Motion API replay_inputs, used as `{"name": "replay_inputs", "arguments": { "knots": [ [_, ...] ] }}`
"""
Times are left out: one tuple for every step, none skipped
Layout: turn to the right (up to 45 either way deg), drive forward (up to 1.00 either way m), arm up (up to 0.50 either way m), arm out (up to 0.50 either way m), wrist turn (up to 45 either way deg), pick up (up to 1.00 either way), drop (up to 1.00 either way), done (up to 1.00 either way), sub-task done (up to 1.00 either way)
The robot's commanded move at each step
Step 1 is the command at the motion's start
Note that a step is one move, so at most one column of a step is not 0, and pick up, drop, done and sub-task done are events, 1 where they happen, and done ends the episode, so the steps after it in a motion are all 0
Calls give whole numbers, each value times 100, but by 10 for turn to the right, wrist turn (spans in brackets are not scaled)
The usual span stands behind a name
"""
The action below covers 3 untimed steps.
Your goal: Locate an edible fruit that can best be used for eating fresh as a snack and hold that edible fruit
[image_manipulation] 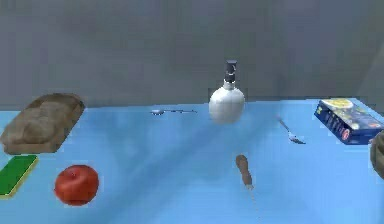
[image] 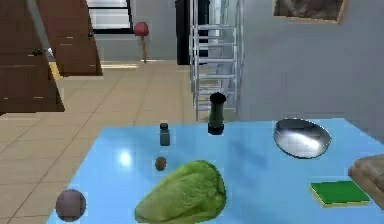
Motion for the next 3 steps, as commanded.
{"name": "replay_inputs", "arguments": {
  "knots": [
    [-270, 0, 0, 0, 0, 0, 0, 0, 0],
    [0, 0, 50, 0, 0, 0, 0, 0, 0],
    [0, 0, 38, 0, 0, 0, 0, 0, 0]
  ]
}}
